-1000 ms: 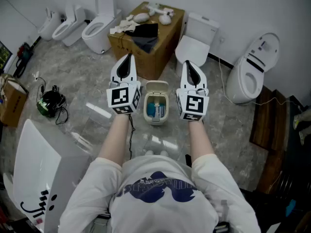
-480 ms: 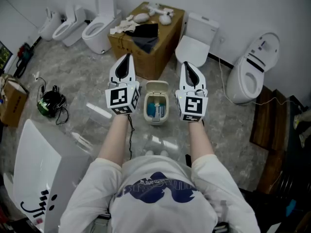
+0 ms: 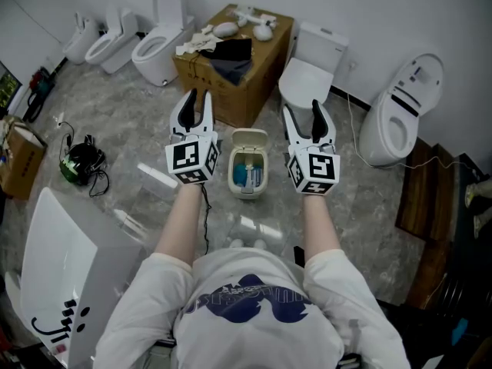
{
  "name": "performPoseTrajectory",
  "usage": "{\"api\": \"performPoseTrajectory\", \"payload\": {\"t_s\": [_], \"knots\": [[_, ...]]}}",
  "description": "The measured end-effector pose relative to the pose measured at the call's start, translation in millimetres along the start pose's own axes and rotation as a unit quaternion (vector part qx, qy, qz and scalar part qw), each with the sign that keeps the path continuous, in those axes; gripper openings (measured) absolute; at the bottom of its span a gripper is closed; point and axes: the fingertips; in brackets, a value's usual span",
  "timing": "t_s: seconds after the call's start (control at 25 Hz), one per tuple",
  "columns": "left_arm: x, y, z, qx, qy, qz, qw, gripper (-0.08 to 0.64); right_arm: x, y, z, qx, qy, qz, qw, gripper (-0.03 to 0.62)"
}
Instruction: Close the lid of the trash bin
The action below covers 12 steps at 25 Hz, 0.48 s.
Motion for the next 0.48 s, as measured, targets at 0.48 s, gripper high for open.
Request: {"api": "performPoseTrajectory", "payload": {"t_s": [0.48], "knots": [[6,10,14,-0.001,0.016,0.019,0.9997,0.303,0,25,-44,0.033,-0.032,-0.001,0.999,0.499]]}}
Point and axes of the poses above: the fingertips, and each gripper's own axes: y backward along the fingers, z to its left, x out of its underside, and after that the axes turned 11 degrees about -z, right-handed
